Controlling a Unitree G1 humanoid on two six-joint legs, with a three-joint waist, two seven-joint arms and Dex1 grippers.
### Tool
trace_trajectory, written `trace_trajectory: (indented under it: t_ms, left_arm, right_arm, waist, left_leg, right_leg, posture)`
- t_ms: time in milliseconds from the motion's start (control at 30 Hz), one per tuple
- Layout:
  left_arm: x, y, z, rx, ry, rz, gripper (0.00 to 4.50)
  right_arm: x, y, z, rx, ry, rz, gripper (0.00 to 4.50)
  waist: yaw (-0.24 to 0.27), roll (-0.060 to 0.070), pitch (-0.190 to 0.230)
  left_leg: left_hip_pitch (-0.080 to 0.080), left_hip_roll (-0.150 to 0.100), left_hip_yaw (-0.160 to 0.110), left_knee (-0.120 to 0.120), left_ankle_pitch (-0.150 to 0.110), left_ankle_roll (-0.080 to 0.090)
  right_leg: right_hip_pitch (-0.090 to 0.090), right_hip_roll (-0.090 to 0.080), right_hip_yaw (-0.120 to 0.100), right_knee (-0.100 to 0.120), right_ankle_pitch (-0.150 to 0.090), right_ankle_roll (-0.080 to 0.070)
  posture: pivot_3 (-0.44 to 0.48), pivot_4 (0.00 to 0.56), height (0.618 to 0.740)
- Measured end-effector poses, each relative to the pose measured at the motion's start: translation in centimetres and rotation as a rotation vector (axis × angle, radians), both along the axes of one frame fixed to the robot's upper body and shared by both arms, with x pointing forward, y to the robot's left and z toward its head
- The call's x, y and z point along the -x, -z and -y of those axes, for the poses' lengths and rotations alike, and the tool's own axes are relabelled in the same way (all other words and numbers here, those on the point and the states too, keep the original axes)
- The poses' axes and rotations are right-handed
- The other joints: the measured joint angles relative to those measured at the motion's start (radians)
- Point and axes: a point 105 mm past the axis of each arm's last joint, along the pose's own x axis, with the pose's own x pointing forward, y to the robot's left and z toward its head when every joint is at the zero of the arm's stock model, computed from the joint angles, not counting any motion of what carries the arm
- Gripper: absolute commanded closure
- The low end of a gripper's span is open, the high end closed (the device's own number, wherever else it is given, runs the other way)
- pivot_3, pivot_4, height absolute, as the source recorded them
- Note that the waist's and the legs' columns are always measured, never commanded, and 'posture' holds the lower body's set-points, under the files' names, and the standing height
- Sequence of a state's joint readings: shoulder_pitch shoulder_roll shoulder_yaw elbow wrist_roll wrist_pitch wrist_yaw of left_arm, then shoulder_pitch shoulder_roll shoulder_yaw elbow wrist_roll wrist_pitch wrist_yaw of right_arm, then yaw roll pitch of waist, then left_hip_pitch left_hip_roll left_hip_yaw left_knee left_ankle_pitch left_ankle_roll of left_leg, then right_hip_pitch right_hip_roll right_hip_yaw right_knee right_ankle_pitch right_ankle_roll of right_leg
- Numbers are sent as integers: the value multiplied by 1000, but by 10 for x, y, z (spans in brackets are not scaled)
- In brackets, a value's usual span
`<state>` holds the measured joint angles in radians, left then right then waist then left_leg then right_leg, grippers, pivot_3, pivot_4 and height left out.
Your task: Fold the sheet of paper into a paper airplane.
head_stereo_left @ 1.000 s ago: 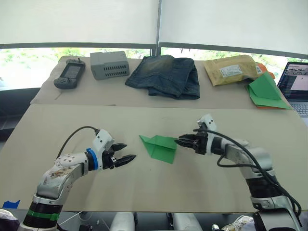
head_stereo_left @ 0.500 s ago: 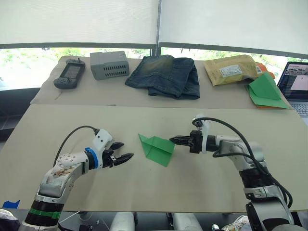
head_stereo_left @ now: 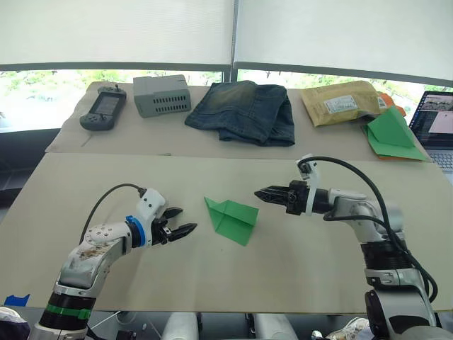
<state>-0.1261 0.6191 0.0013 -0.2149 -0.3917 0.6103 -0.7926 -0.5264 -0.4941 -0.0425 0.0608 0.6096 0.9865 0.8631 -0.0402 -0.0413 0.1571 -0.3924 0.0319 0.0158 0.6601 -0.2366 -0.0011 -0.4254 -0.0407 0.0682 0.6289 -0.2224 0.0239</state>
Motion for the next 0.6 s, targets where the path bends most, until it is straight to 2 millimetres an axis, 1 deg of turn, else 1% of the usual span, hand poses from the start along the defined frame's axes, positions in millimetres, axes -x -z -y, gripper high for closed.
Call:
trace_trajectory:
  t_ms: [67, 133, 233, 300, 367, 600]
  left_arm:
    - [-1, 0, 0, 3, 2, -1, 915]
    - [-2, 0, 1, 4, 4, -1, 915]
    - [-3, 0, 1, 2, 5, -1, 915]
    - [-3, 0, 5, 3, 16, -2, 915]
    - [-3, 1, 8, 10, 28, -5, 915]
    - [-3, 0, 9, 14, 40, -4, 915]
  right_arm:
    - [4, 6, 5, -2, 26, -51, 2283]
    - [12, 18, 10, 9, 44, -88, 2283]
    - [20, 34, 11, 3, 60, -149, 2283]
    - [22, 35, 7, -13, 56, -162, 2283]
    - [22, 32, 2, -47, 52, -161, 2283]
    - [23, 31, -12, -107, 32, -165, 2283]
  waist:
    - [0, 0, 0]
    - [2, 0, 0]
    - [0, 0, 0]
    - [-5, 0, 0]
    - [-7, 0, 0]
    - [-3, 0, 0]
  left_leg:
    - [0, 0, 0, 0, 0, 0]
    - [0, 0, 0, 0, 0, 0]
    - [0, 0, 0, 0, 0, 0]
    - [1, 0, 1, 0, 0, 0]
    - [1, 0, 1, 0, 0, 0]
    - [0, 0, 0, 0, 0, 0]
  right_leg:
    - [0, 0, 0, 0, 0, 0]
    - [0, 0, 0, 0, 0, 0]
    - [0, 0, 0, 0, 0, 1]
    - [0, 0, 1, 1, -1, 3]
    - [0, 1, 1, 1, -1, 3]
    - [0, 1, 1, 0, -1, 3]
  posture:
    - [0, 150, 740]
    - [0, 150, 740]
    - [0, 150, 740]
    - [0, 150, 740]
    - [0, 150, 740]
    - [0, 150, 740]
